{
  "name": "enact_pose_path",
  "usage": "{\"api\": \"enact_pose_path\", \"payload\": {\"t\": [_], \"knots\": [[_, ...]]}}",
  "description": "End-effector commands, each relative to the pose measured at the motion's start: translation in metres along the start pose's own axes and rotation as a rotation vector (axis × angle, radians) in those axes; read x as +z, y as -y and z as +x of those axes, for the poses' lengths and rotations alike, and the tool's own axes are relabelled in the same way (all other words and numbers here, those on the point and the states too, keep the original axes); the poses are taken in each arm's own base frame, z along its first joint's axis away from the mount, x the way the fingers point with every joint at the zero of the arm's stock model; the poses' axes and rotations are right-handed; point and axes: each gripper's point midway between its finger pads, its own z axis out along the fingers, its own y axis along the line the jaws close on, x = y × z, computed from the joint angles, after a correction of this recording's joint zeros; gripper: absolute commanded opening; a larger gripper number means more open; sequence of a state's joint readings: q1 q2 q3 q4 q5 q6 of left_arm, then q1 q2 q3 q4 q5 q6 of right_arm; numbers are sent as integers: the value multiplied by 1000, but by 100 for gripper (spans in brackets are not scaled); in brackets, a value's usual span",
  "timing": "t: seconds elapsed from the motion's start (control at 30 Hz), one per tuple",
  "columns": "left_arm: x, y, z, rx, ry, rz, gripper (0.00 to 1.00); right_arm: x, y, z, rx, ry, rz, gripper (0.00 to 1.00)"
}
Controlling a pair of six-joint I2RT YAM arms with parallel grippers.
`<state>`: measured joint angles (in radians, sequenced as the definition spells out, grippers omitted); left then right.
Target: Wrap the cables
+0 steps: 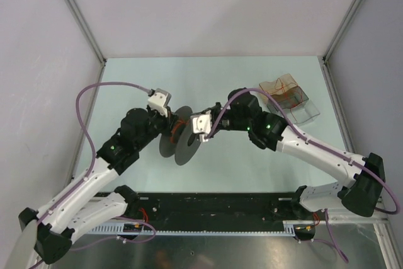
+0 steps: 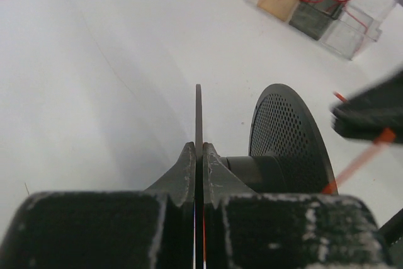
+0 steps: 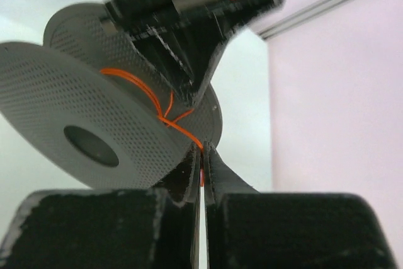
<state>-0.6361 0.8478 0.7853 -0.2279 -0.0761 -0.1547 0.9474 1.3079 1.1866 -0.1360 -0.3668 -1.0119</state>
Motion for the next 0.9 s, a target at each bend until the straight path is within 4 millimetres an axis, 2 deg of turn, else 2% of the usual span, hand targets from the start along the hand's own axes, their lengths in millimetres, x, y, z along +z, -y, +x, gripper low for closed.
{"api": "enact_pose_path", "payload": {"t": [0.0, 0.27, 0.43, 0.6, 0.7, 0.77, 0.87], "knots": [[-16, 21, -24, 193, 148, 145, 0, -13, 29, -12, 123, 38, 21, 0], [-57, 68, -25, 464, 305, 465, 0, -29, 19, 21, 370, 12, -164, 0], [-76, 84, -46, 510, 382, 548, 0, -42, -1, 39, 468, -10, -289, 0], [-89, 88, -72, 586, 478, 548, 0, -56, -15, 56, 528, -24, -343, 0], [-94, 89, -86, 686, 551, 531, 0, -58, -17, 61, 563, -23, -334, 0], [-92, 87, -90, 752, 575, 511, 0, -55, -10, 66, 601, -30, -285, 0], [-81, 82, -92, 858, 604, 462, 0, -51, 10, 83, 672, -48, -146, 0]]}}
